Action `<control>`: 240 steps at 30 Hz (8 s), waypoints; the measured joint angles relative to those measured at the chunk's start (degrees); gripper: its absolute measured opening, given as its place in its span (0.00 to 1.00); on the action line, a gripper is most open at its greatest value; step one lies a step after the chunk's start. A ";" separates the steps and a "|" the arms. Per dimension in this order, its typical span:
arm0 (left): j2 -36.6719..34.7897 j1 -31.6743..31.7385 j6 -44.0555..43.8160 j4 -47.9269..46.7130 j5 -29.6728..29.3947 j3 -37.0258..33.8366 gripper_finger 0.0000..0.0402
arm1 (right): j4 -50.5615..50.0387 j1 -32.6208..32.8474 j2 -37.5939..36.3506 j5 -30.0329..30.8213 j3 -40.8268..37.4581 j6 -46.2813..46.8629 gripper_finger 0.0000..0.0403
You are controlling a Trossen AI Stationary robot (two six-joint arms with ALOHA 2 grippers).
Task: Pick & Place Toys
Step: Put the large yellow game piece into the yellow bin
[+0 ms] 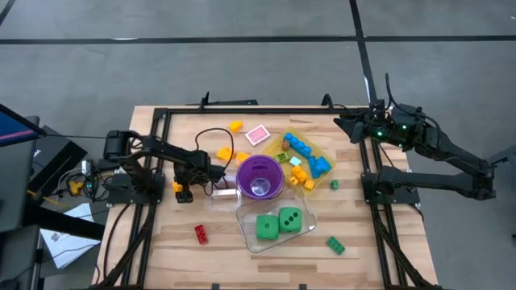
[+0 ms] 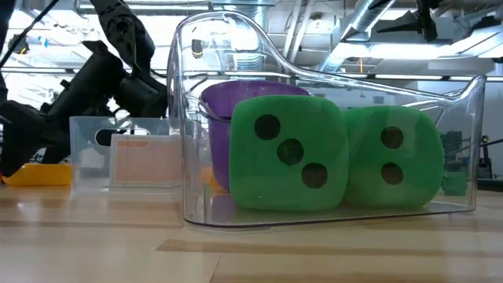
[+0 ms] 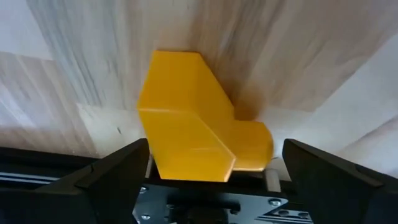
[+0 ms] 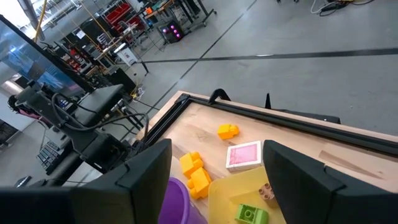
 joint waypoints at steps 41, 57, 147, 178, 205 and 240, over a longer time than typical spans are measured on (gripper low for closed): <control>-19.67 0.00 -5.42 -19.67 4.47 3.80 0.65 | 0.03 -0.03 0.00 0.13 0.00 0.49 0.61; -23.44 5.92 -15.15 -4.10 14.79 20.90 0.65 | 0.57 -2.26 0.00 -1.63 0.00 -0.21 0.61; -6.21 14.43 -69.90 103.95 4.67 27.41 0.65 | 16.91 2.55 46.38 -4.24 33.33 -40.55 0.39; -7.59 21.50 -59.66 100.31 11.14 27.41 0.68 | -21.34 -6.92 42.09 -5.26 36.04 -27.17 0.31; -11.31 27.98 -48.67 87.52 16.57 27.36 0.62 | -22.87 16.75 30.80 -19.06 4.11 -32.62 0.31; -11.31 27.58 -48.62 86.79 19.43 27.36 0.56 | -17.98 17.59 43.95 -16.45 4.15 -37.68 0.31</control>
